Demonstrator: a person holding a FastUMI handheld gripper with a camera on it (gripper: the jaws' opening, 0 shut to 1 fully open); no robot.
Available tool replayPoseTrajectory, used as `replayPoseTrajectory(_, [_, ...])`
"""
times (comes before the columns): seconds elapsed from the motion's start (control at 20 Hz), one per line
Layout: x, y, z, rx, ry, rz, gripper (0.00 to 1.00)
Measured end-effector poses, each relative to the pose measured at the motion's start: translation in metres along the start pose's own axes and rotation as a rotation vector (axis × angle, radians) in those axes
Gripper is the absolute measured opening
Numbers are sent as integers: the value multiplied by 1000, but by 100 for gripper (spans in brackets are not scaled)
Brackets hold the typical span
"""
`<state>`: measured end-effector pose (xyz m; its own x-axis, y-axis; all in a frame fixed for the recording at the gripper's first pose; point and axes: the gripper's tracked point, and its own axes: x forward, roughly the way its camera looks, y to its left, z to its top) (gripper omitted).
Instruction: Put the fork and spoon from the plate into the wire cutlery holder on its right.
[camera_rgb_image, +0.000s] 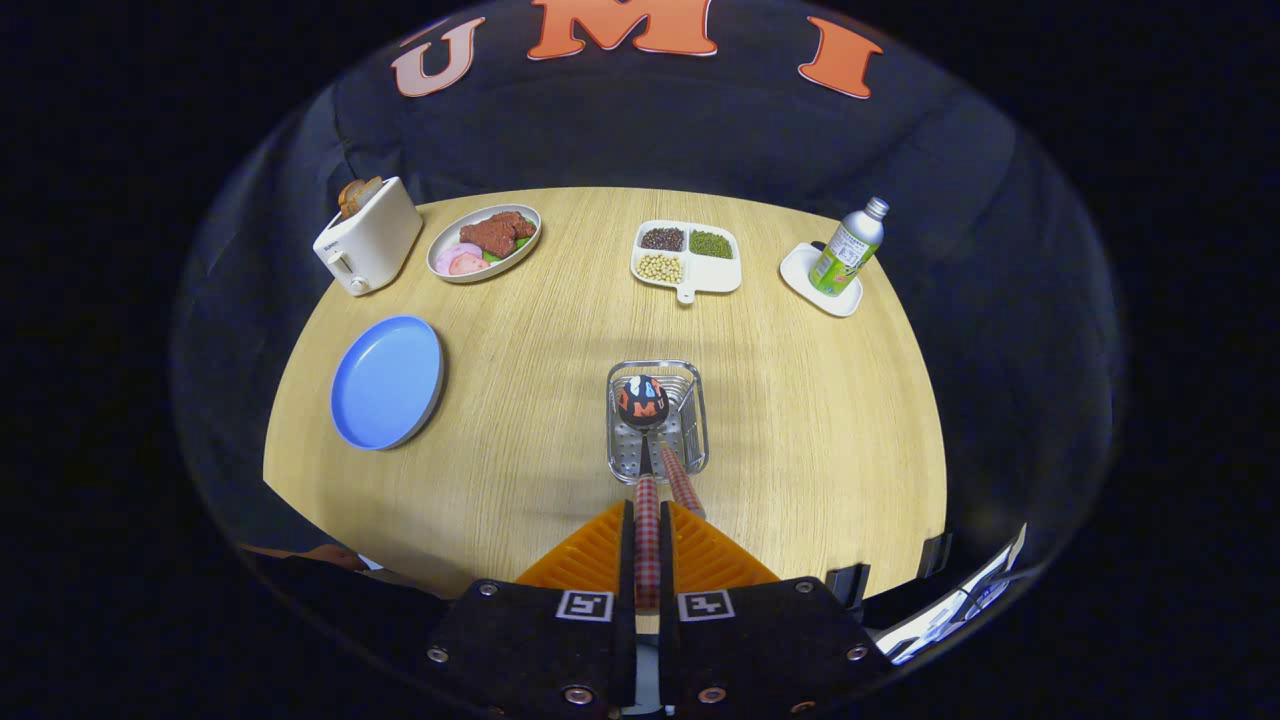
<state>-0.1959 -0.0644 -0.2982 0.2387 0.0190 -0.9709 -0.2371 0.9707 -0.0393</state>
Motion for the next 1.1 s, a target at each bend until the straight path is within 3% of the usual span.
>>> replayPoseTrajectory(0.6, [29,-1,12,-37,245,28,10])
replayPoseTrajectory(0.9, [44,-2,26,-48,245,38,13])
replayPoseTrajectory(1.1, [41,1,52,23,134,73,13])
